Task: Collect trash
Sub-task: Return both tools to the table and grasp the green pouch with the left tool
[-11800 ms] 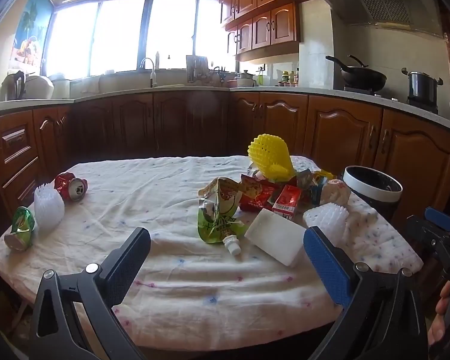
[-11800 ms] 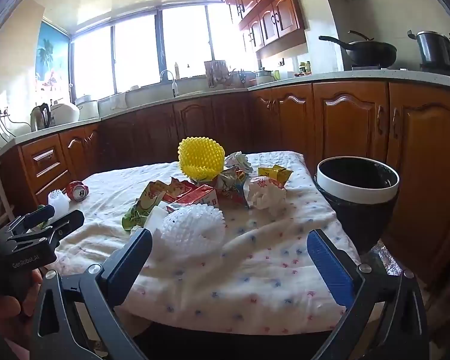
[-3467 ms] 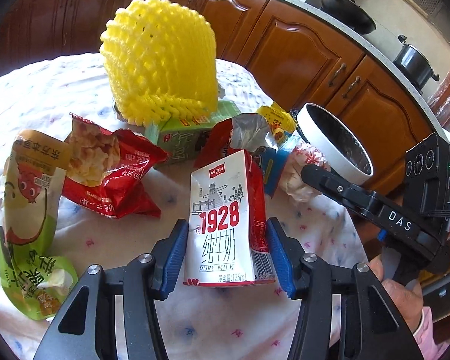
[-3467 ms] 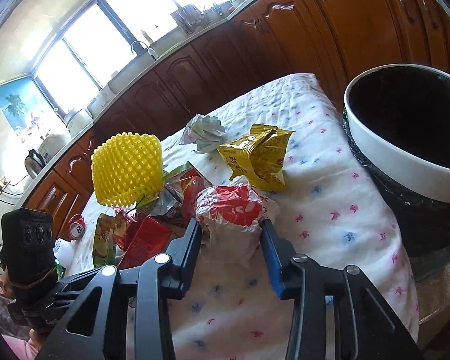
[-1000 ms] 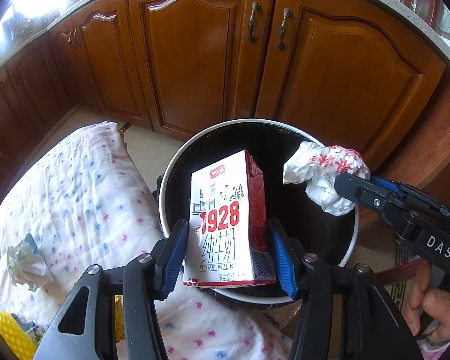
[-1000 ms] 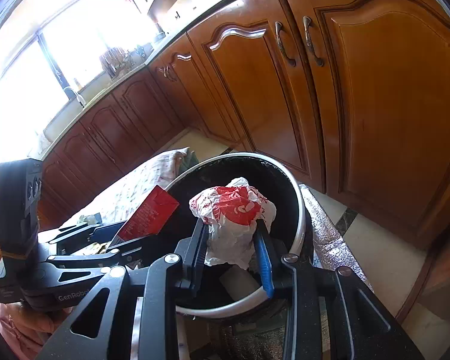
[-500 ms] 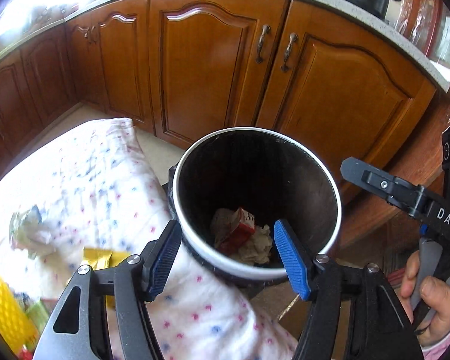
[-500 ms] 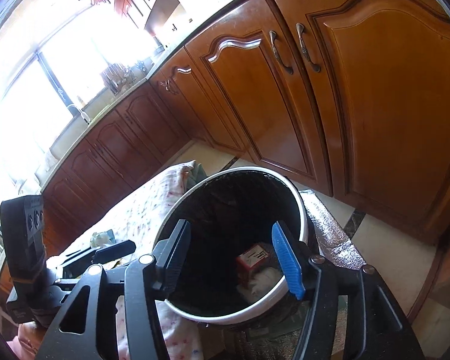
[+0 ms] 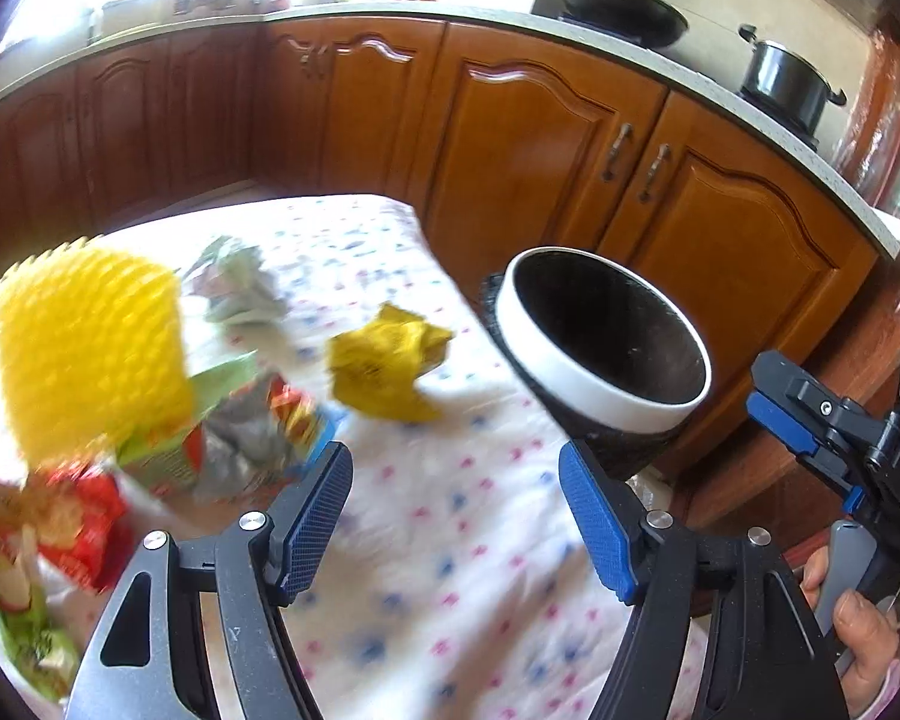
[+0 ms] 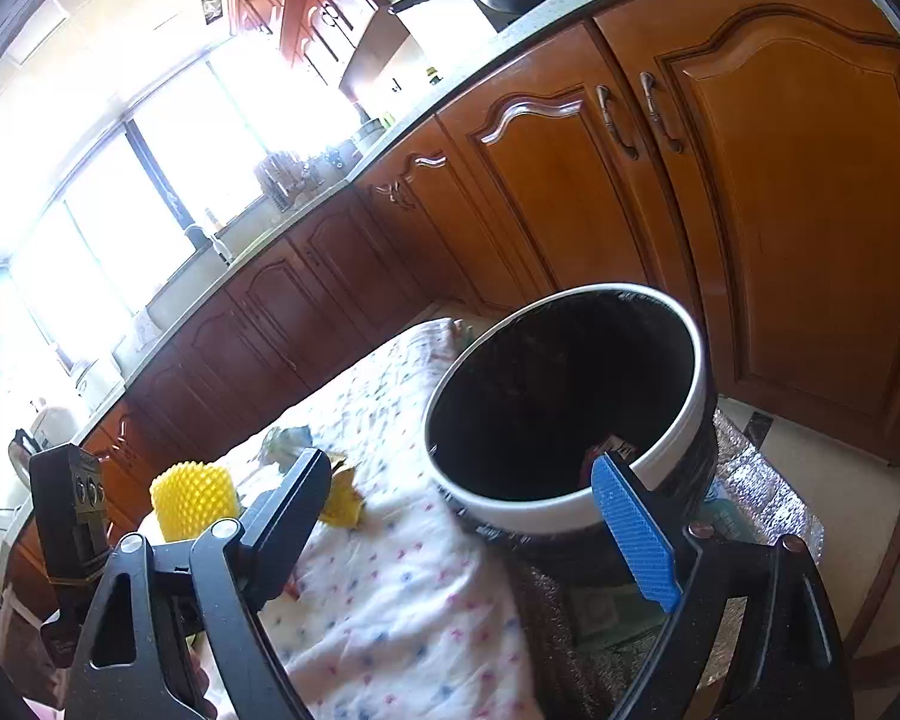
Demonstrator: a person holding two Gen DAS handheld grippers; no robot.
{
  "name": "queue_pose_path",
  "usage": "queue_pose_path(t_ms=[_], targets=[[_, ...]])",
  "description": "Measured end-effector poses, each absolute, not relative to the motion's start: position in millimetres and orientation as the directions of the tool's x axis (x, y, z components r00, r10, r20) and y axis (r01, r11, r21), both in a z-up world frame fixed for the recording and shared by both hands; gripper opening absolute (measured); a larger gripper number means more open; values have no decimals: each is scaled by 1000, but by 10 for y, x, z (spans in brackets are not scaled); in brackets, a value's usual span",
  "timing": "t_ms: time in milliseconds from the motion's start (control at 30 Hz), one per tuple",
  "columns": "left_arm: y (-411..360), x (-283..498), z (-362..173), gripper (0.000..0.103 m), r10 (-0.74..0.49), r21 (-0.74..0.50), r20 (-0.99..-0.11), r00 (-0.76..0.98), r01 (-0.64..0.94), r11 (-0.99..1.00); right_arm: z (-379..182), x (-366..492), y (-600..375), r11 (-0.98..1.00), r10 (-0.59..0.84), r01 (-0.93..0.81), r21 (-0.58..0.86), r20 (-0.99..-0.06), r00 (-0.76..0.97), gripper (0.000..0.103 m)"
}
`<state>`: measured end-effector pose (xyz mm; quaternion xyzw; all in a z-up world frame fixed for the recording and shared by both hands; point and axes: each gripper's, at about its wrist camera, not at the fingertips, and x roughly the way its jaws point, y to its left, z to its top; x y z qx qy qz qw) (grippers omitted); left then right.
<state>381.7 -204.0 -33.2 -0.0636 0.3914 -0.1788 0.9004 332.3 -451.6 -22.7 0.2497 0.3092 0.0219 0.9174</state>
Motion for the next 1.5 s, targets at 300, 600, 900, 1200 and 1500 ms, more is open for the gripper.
queue_pose_path(t_ms=[300, 600, 900, 1200, 1500], targets=[[-1433, 3299, -281, 71, -302, -262, -675, 673, 164, 951, -309, 3170, -4049, 888, 228, 55, 457, -541, 810, 91], [-923, 2753, -155, 71, -223, -256, -686, 692, 57, 965, -390, 3104, -3475, 910, 297, -57, 412, -549, 782, 91], [-528, 2608, -105, 71, -97, -201, -724, 683, -75, 977, -456, 3186, -2902, 930, 343, -160, 331, -624, 703, 89], [-284, 2737, -188, 63, -21, -146, -762, 647, -140, 979, -556, 3430, -2553, 942, 333, -208, 263, -668, 666, 64], [-236, 3026, -381, 34, -38, -142, -791, 610, -124, 982, -759, 3651, -2331, 950, 310, -227, 213, -728, 612, 38]])
